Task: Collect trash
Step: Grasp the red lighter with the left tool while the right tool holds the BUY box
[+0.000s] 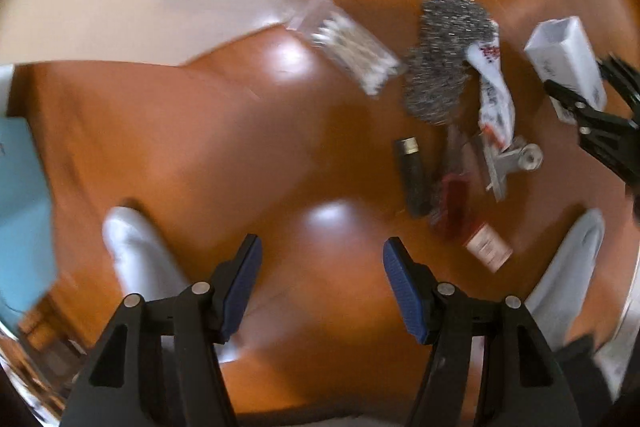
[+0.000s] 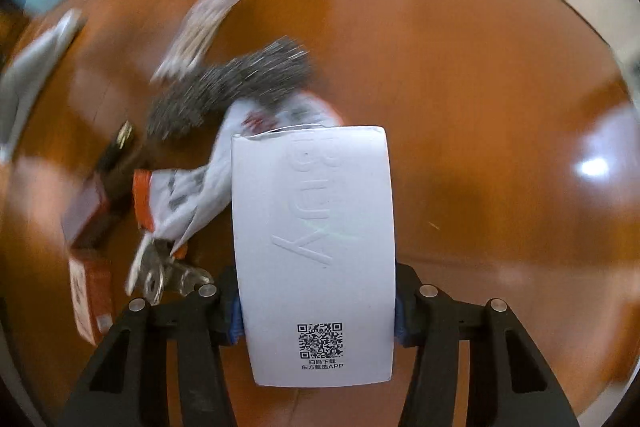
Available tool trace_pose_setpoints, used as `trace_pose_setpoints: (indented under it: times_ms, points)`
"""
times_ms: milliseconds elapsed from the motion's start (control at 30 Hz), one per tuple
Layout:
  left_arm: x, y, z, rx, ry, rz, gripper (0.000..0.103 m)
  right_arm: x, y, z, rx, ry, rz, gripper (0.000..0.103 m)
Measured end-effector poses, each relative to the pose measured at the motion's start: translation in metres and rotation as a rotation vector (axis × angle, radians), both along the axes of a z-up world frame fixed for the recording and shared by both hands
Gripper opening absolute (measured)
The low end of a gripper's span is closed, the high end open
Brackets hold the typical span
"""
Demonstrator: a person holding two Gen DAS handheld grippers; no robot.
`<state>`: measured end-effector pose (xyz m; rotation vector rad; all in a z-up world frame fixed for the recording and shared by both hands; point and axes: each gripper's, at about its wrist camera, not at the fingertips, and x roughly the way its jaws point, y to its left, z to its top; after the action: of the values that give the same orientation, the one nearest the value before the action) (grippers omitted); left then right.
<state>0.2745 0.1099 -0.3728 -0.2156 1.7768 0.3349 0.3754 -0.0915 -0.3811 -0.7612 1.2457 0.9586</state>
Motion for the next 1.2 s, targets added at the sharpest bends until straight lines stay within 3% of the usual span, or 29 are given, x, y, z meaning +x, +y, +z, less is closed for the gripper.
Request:
trace_pose_setpoints:
  times_ms: [133, 233, 367, 500, 767, 933, 1100, 1200]
  points:
    - [0.003, -0.047, -0.034, -0.041, -0.046, 0.046, 0.062, 0.022, -0.044, 0.019, 0.148, 0.084, -0.325, 0.056]
    - [0.001, -0.069, -0.057, -0.064, -0.05, 0.121, 0.062, 0.022, -0.064, 0.021, 0.184, 0.099, -0.409, 0.056]
    - [0.003, -0.082, -0.082, -0.033, -0.064, 0.15, 0.062, 0.015, -0.085, 0.02, 0.183, 0.126, -0.441, 0.056]
    - [0.014, -0.088, -0.084, -0.015, -0.137, 0.11, 0.062, 0.016, -0.102, 0.021, 0.194, 0.154, -0.463, 0.056]
    - [0.018, -0.09, -0.102, -0.008, -0.138, 0.1, 0.062, 0.009, -0.118, 0.01, 0.219, 0.202, -0.521, 0.056]
    - [0.006, -0.091, -0.107, 0.0, -0.129, 0.072, 0.05, 0.011, -0.119, 0.01, 0.219, 0.201, -0.531, 0.056]
    - [0.002, -0.096, -0.102, -0.049, -0.138, 0.046, 0.049, 0.007, -0.109, 0.006, 0.22, 0.207, -0.519, 0.056]
    - [0.01, -0.085, -0.073, -0.089, -0.179, 0.033, 0.029, 0.007, -0.106, 0.006, 0.221, 0.209, -0.522, 0.056]
